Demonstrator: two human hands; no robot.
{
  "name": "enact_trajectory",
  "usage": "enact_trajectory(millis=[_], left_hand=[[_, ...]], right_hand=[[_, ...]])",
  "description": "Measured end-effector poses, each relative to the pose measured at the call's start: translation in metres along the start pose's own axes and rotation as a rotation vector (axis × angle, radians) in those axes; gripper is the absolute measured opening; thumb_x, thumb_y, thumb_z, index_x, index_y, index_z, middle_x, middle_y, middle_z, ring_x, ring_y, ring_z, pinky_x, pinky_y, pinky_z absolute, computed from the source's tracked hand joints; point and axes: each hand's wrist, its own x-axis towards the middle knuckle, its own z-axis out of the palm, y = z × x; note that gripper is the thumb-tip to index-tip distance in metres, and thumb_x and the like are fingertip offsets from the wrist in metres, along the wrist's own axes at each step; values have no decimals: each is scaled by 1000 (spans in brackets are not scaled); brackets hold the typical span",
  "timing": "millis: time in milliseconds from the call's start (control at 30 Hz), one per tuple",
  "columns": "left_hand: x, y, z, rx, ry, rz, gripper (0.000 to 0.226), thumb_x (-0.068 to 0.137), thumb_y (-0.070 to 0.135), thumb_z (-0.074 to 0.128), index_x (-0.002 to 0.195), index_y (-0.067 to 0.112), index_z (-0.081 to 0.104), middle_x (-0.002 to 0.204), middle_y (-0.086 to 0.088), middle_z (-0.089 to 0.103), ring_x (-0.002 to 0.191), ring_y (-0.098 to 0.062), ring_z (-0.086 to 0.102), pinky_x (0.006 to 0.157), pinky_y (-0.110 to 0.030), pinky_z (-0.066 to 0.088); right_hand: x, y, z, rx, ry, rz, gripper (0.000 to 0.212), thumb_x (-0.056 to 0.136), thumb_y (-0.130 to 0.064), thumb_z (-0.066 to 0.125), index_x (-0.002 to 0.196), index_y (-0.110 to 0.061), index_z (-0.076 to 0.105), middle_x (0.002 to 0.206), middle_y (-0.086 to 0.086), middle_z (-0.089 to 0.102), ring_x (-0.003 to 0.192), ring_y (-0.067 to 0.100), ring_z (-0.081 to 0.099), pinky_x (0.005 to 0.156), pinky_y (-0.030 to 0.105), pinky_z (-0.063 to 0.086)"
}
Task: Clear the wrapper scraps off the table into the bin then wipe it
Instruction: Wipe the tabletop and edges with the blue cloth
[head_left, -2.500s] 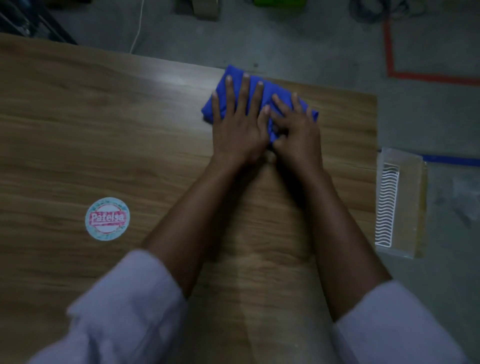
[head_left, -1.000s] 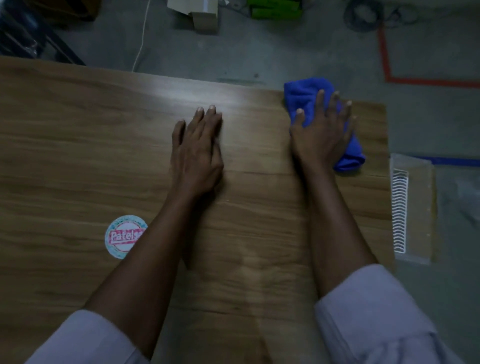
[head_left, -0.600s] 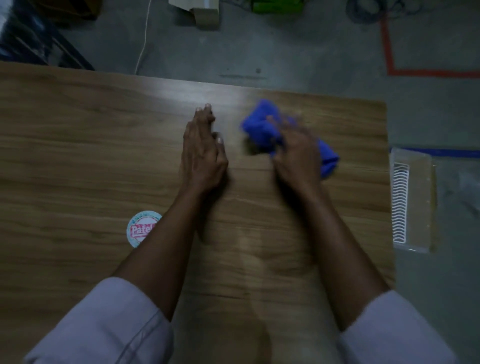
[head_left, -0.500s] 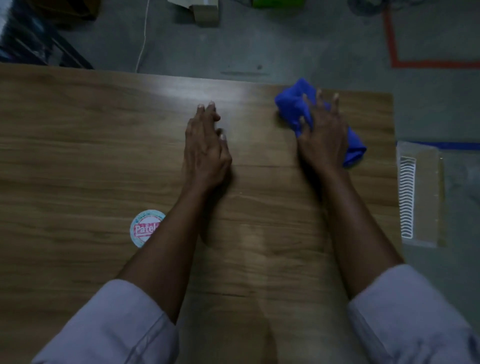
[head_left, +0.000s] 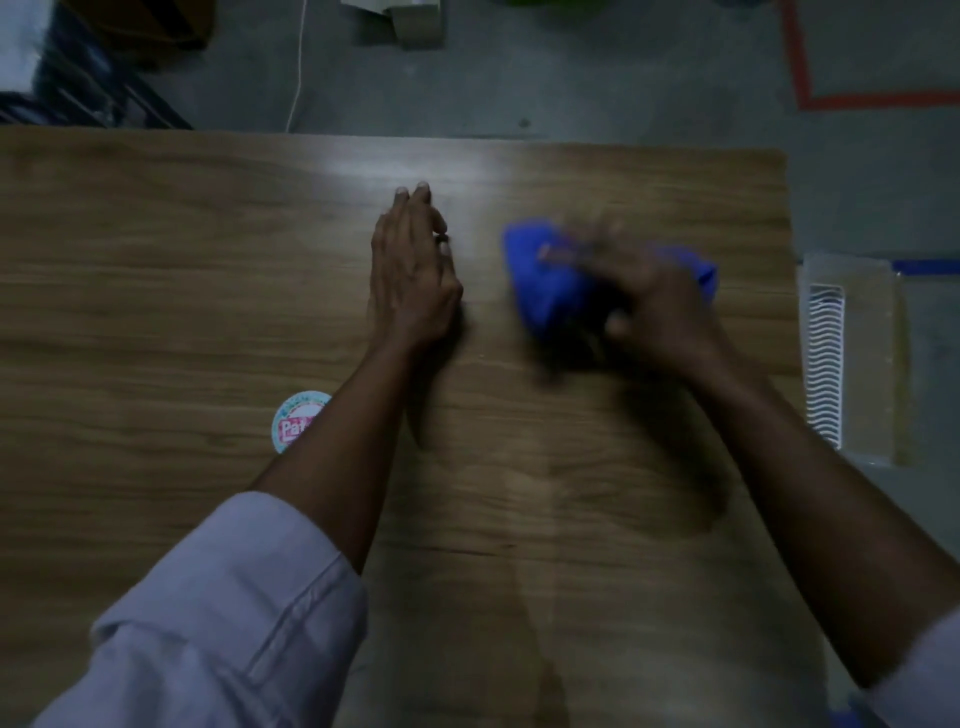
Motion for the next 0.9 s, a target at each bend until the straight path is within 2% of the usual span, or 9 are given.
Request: enact_trajectory(millis=[67,167,333,467,567,633,700,767,900], left_hand=[[0,0,2,19,7,15,58,100,11,44,155,-1,32,160,-18,36,153,-31,25,126,-36,9],[0,-1,5,34,2,6,57,100,13,43,155,0,32,161,-17,36,153,-30,25,125,-34,9],[-8,-3,3,66,7,20,54,102,18,41,153,2,39,160,-17,39,153,-27,28,126,-37,15],[-38,0,-7,89,-13,46,48,102,17,40,147,4,48,158,-13,44,152,-31,30,123,-47,24],[-83,8,-7,212,-85,35,52,106,25,32,157,16,37,168,-2,27,157,-24,16,127,-46,13],[-112,15,-7,291,-125,-15,56,108,32,24,163,24,21,172,3,10,159,-21,4,128,-47,3],[-137,17,-6,322,-135,-39,58,108,35,23,164,25,14,172,3,4,159,-21,-1,127,-49,-1],[-158,15,-7,320,-132,-27,59,107,36,24,164,24,16,172,1,6,159,-22,1,127,-50,-1],[-170,6,-18,187,-82,55,55,105,29,37,157,14,38,167,-7,27,157,-27,19,127,-51,8]], right_hand=[[26,28,-12,-90,198,187,66,81,-11,50,145,-27,55,157,7,45,148,29,36,122,37,24],[49,43,12,-248,172,355,59,95,-28,48,153,-34,43,164,1,34,155,37,18,123,59,9],[-11,-20,73,-129,113,79,82,75,5,62,150,-26,49,161,3,38,154,41,18,124,60,4],[-85,-53,78,116,-130,-142,83,58,14,62,137,-14,64,152,8,49,150,43,21,123,55,12],[-89,-34,36,151,27,-12,78,68,14,64,139,-18,61,153,7,48,151,33,29,127,47,18],[-60,-11,17,64,189,185,67,85,5,59,146,-22,53,157,10,45,152,31,26,126,53,19],[-29,-2,23,-72,188,315,57,97,-12,56,151,-27,47,162,6,37,154,36,19,124,59,13],[-22,-4,49,-180,171,308,62,94,-14,55,153,-29,45,164,3,33,155,39,18,123,57,12],[-71,-40,84,-72,84,145,89,66,11,54,148,-22,53,159,6,40,153,41,20,124,51,13]])
